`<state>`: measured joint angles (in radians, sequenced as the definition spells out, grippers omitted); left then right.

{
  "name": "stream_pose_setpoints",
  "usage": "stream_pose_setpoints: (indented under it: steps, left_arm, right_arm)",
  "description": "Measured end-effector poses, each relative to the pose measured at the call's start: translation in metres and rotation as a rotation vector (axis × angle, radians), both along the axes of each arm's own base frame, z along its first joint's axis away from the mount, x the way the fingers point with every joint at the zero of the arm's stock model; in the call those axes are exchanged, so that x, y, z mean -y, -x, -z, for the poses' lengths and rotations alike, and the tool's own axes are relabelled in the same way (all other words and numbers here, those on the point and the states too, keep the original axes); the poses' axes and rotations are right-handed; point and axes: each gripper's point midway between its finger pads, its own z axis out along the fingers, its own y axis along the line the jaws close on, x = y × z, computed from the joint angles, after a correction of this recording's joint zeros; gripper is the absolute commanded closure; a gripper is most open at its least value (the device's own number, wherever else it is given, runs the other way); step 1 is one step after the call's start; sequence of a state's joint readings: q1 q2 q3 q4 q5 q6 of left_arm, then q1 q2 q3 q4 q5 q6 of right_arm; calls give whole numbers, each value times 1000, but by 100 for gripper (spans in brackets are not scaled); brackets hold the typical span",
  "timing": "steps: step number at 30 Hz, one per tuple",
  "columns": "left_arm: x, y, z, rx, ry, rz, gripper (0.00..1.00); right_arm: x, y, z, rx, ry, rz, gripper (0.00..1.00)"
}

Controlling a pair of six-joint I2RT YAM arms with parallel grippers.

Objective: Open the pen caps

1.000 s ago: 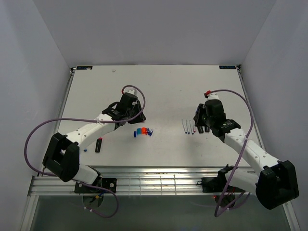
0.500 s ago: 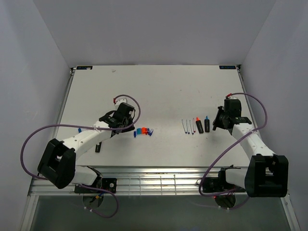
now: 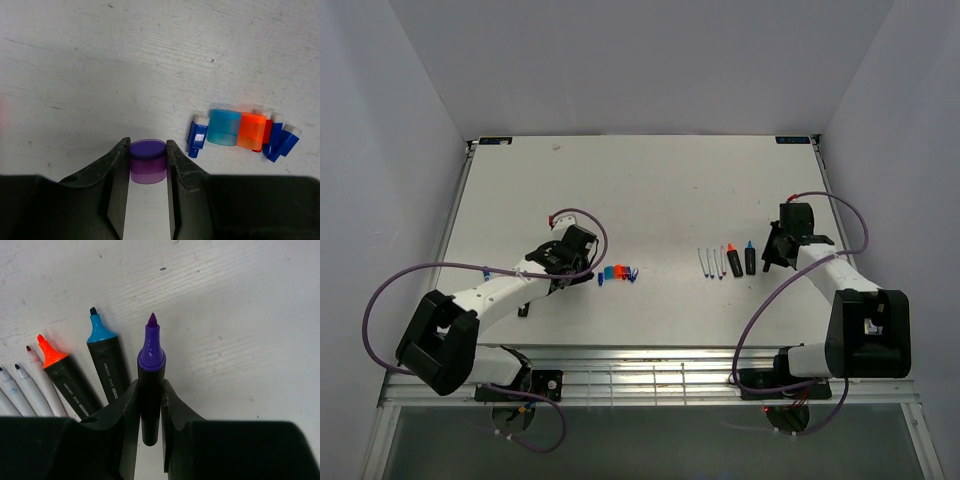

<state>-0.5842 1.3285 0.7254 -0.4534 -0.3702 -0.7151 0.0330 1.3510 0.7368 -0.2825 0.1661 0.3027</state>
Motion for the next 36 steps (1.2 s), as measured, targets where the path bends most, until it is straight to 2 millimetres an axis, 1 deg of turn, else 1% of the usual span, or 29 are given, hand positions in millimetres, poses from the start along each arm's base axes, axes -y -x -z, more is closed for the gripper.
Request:
stream_pose_setpoints:
  steps: [7, 10, 11, 13, 14, 17, 24, 29, 32, 36]
  left_arm:
    - [6, -4, 19, -34, -3, 1, 80]
    - [10, -4, 27, -53, 2, 9, 79]
    - [11, -4, 30, -60, 4, 12, 73]
    - [13, -4, 32, -64, 11, 17, 65]
    - [14, -5, 32, -64, 14, 18, 57]
    - [15, -6, 31, -59, 22, 19, 49]
    - [16, -5, 34, -60, 28, 15, 45]
    - [17, -6, 33, -57, 38, 14, 43]
    - [18, -5, 33, -57, 42, 12, 42]
    - [16, -3, 32, -67, 35, 11, 40]
  right_arm:
    - [3, -1, 15, -36, 13, 9, 91]
    - [2, -1, 18, -46, 13, 8, 89]
    - [2, -1, 19, -46, 13, 8, 88]
    - [2, -3, 20, -46, 11, 7, 87]
    - [2, -3, 21, -45, 10, 6, 86]
    - [0, -6, 23, -43, 4, 2, 80]
    - [-7, -9, 25, -37, -29, -21, 71]
    - [-12, -9, 25, -38, -54, -38, 56]
    - [-14, -9, 25, -38, -61, -44, 51]
    - [-17, -10, 22, -29, -61, -53, 48]
